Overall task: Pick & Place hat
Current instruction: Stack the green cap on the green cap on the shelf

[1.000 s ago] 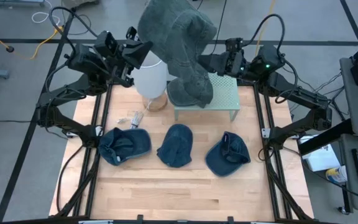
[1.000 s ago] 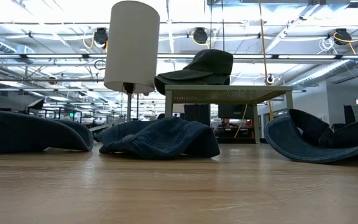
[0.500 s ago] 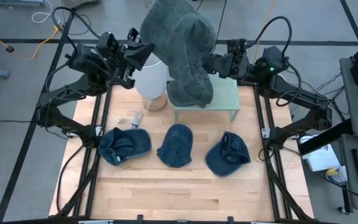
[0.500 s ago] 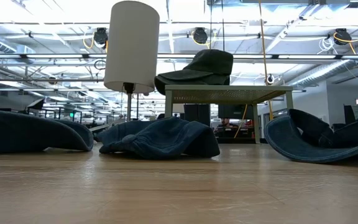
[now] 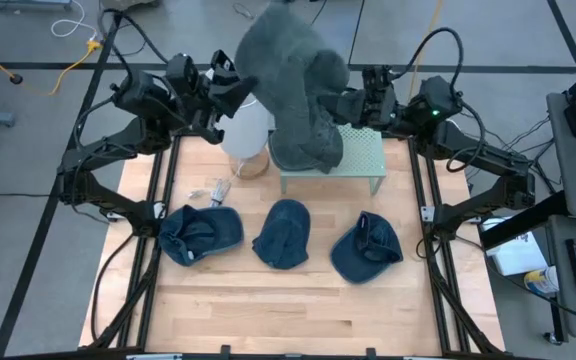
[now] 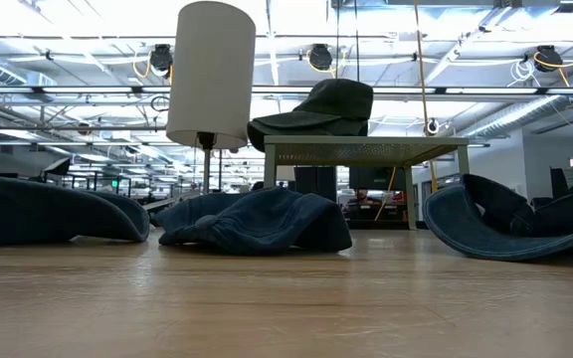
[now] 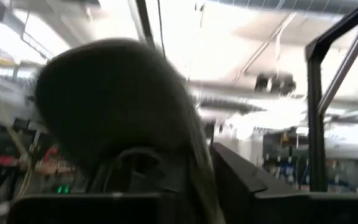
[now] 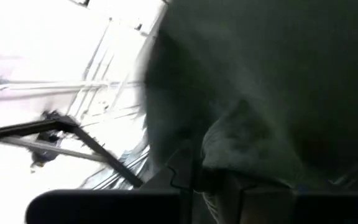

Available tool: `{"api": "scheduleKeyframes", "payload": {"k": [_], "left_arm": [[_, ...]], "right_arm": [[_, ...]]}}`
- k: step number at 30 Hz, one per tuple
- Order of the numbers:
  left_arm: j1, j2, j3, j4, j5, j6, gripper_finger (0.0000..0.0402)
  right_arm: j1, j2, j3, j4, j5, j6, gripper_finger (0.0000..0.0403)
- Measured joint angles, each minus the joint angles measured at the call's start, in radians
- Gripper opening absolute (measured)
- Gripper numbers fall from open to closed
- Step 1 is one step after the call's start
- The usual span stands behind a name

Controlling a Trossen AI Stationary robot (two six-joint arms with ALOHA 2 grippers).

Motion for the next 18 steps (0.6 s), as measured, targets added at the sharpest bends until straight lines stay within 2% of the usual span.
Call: {"api": "scheduleKeyframes", "payload": {"k": [5, 9, 14, 18], "left_arm": [[0.021, -0.059, 0.000, -0.264, -0.028, 0.015, 0.0144], [0.028, -0.093, 0.000, -0.470, -0.040, 0.017, 0.0187], [0.010, -0.119, 0.000, -0.679, -0.017, -0.056, 0.0220], [-0.029, -0.121, 0.000, -0.840, 0.051, -0.132, 0.0233]], "right_arm": [[-0.041, -0.059, 0.000, -0.034, -0.063, 0.030, 0.0021], [-0.107, -0.117, 0.000, -0.143, -0.136, 0.070, 0.0021], [-0.207, -0.165, 0.000, -0.294, -0.255, 0.101, 0.0021], [-0.284, -0.187, 0.000, -0.349, -0.358, 0.103, 0.0021]]}}
